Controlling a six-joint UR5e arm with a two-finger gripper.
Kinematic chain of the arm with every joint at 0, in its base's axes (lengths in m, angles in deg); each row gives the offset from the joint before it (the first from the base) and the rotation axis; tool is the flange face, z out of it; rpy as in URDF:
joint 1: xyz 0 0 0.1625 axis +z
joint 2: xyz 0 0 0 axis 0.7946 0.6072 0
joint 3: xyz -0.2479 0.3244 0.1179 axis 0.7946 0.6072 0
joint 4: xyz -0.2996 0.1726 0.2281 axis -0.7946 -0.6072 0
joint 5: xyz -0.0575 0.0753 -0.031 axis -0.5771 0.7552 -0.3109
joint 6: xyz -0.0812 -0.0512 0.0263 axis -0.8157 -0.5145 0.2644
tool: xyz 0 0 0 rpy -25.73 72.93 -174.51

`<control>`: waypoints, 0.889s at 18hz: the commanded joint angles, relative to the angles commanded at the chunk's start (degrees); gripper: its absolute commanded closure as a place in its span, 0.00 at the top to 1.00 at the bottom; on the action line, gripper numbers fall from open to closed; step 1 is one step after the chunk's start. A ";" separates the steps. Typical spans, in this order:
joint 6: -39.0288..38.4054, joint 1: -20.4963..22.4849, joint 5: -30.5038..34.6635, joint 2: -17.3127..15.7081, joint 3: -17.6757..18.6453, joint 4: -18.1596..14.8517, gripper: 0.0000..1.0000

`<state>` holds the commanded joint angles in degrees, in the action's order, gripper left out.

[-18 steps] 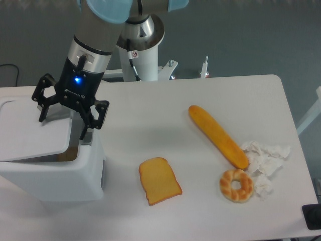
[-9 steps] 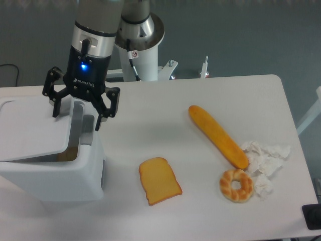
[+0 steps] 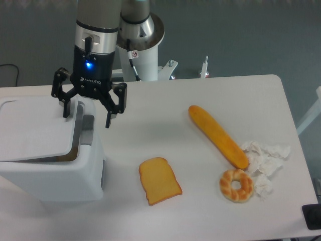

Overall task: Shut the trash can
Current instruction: 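Press the gripper down on the lid to shut it, then lift the gripper off the closed lid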

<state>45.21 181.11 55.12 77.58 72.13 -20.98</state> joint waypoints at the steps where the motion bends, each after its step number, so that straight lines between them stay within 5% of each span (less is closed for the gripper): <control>1: 0.00 0.00 -0.09 0.26 -0.09 0.00 1.00; 16: 0.44 -0.09 -0.35 2.81 -0.09 0.09 1.00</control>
<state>45.64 181.02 54.77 80.39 72.04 -20.89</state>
